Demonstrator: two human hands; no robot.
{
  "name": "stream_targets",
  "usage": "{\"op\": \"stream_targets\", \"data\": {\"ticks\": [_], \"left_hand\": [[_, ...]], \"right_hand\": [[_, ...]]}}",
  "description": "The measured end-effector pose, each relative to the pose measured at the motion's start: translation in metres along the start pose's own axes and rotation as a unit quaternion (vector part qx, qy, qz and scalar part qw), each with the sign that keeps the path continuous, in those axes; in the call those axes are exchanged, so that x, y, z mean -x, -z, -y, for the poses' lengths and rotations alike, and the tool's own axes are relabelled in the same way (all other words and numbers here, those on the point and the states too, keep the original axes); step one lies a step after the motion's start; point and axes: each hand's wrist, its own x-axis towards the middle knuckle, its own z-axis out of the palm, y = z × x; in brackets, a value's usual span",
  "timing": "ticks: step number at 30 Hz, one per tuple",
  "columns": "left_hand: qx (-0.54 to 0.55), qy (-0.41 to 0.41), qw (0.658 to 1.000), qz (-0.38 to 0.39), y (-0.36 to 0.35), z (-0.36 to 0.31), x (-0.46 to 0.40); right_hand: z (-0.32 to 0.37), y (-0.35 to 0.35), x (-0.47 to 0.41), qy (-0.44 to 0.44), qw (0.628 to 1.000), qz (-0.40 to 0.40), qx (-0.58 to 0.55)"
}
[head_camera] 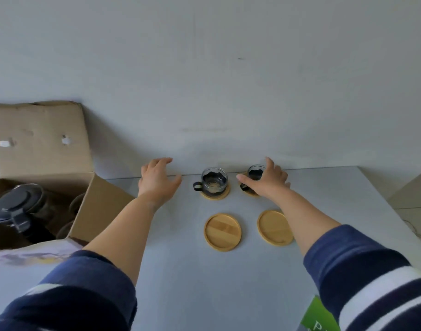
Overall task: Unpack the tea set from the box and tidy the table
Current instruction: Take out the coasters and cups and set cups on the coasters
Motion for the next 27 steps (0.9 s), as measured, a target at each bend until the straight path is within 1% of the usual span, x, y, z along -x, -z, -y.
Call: {"op": "stream_targets", "data": {"ticks": [3, 5, 6, 9, 10, 11, 13, 15, 17, 18, 19, 21, 22, 24, 27], "left_hand": [[-0.024, -0.010, 0.999, -0.029, 0.056, 0.026, 0.015], [-0.028, 0.008, 0.999, -0.038, 0.090, 0.048, 0.028], [-0.045, 0.019, 0.998, -0.045, 0.106, 0.061, 0.034], [-0.148, 0.059, 0.985, -0.063, 0.142, 0.100, 0.053], [-0.156, 0.071, 0.984, -0.057, 0.150, 0.114, 0.057], [-0.143, 0.083, 0.986, -0.039, 0.156, 0.126, 0.061], [-0.103, 0.113, 0.988, 0.028, 0.160, 0.145, 0.067], [-0.116, 0.127, 0.980, 0.103, 0.155, 0.156, 0.069], [-0.128, 0.138, 0.972, 0.142, 0.149, 0.160, 0.064], [-0.132, 0.149, 0.967, 0.158, 0.146, 0.160, 0.061], [-0.140, 0.159, 0.962, 0.173, 0.143, 0.162, 0.057], [-0.158, 0.175, 0.950, 0.203, 0.138, 0.167, 0.048], [-0.167, 0.182, 0.943, 0.223, 0.137, 0.171, 0.044], [-0.176, 0.196, 0.928, 0.264, 0.138, 0.177, 0.038], [-0.171, 0.210, 0.903, 0.334, 0.135, 0.189, 0.028]], "right_hand": [[0.046, -0.013, 0.027, 0.073, 0.996, 0.020, 0.054], [0.081, -0.027, 0.049, 0.129, 0.987, 0.046, 0.083], [0.099, -0.037, 0.059, 0.154, 0.982, 0.060, 0.086], [0.152, -0.071, 0.091, 0.238, 0.964, 0.089, 0.077], [0.169, -0.082, 0.100, 0.267, 0.957, 0.097, 0.065], [0.185, -0.091, 0.110, 0.295, 0.948, 0.107, 0.049], [0.215, -0.109, 0.128, 0.348, 0.929, 0.121, 0.029], [0.241, -0.126, 0.140, 0.392, 0.912, 0.116, 0.035], [0.264, -0.143, 0.145, 0.424, 0.895, 0.113, 0.075], [0.274, -0.152, 0.145, 0.433, 0.885, 0.119, 0.121], [0.283, -0.161, 0.146, 0.435, 0.871, 0.124, 0.191], [0.298, -0.174, 0.148, 0.417, 0.827, 0.123, 0.356], [0.304, -0.178, 0.149, 0.401, 0.807, 0.115, 0.417], [0.311, -0.190, 0.149, 0.369, 0.786, 0.100, 0.486], [0.316, -0.211, 0.150, 0.325, 0.769, 0.092, 0.543]]}}
